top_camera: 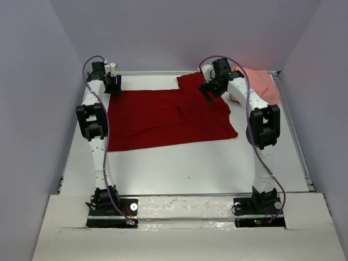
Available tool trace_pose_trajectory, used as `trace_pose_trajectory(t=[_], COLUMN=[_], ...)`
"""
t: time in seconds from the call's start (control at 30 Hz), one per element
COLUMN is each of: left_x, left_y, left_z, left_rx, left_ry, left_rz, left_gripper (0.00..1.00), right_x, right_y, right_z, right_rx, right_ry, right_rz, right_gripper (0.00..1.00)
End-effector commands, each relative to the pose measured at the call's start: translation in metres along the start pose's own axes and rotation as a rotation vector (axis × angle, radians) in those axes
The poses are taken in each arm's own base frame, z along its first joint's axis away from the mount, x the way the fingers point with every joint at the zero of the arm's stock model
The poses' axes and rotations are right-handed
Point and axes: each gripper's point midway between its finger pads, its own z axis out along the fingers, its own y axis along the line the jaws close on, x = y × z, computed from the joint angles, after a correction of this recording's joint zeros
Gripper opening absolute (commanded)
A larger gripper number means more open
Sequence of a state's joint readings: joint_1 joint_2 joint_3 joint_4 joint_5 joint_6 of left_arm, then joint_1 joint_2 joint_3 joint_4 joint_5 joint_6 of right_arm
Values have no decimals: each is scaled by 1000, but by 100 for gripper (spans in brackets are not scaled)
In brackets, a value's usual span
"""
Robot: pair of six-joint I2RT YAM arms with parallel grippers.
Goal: Fold and stack the t-shirts
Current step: Grap the side of the flattened tshirt furthest away from the robot with both arms
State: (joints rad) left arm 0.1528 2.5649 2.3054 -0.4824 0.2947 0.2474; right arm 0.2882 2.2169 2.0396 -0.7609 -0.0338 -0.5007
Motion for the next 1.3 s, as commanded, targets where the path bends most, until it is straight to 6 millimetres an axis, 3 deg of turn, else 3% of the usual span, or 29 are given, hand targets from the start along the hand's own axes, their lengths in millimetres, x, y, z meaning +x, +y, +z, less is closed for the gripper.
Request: trace_pose_trajectory(t=[0.0, 0.23, 0.47, 0.63, 0.83, 1.27], left_x=[-7, -10, -13, -8, -5, 5], left_y=[5, 3, 7, 17, 24, 24], left_z=[-6, -8, -12, -14, -13, -4], left_rx=[-28, -16, -8, -38, -70, -66], left_ry=[-13, -22, -37, -30, -18, 3], left_rz=[-25, -51, -95, -117, -117, -124], left_gripper=[70, 63, 63, 50, 42, 41], right_x=[-15, -12, -11, -9, -11, -11], right_y=[-14, -15, -15, -15, -16, -15], right_z=[-15, -14, -13, -10, -10, -10], right_rx=[39, 45, 48, 45, 46, 44], right_ry=[-37, -26, -21, -16, -17, -14], right_rz=[-7, -12, -17, -17, -15, -18], right_gripper=[96, 95, 95, 94, 94, 93])
